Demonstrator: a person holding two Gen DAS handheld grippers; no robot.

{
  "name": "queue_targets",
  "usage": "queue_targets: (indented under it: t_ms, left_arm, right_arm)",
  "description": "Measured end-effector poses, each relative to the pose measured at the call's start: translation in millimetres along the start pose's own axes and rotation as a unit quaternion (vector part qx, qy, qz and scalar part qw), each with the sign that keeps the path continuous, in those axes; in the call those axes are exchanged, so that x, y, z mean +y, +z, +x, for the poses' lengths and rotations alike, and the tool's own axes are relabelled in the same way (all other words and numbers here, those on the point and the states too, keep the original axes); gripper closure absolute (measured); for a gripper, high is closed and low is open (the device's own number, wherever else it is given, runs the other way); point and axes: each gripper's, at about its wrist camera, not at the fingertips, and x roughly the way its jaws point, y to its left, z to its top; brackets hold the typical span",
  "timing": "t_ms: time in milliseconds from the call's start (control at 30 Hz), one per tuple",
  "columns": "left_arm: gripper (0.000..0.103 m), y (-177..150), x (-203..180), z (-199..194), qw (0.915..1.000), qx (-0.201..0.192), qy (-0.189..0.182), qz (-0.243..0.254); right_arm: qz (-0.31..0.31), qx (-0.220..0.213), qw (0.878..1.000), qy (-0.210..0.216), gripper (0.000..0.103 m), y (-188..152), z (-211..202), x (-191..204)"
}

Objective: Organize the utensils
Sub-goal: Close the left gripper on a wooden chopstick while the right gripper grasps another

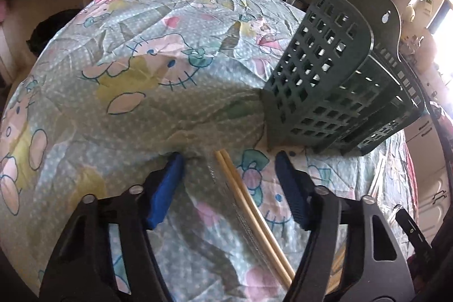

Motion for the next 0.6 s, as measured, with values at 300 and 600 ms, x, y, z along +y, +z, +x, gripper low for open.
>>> queue_targets:
  t_ms: [300,600]
  left_arm:
    - [0.082,4,19,0,0.9999,-0.008,0.003,-0.008]
    - [0.099,4,40,-8,0.9983,-0.011,-0.038,-0.044]
  right_arm:
    - [-0.013,-0.014,1.0,0.016,0.096,1,-8,5]
    - [-0.044,-0.043,0.997,0.043,0.1,13,-26,26]
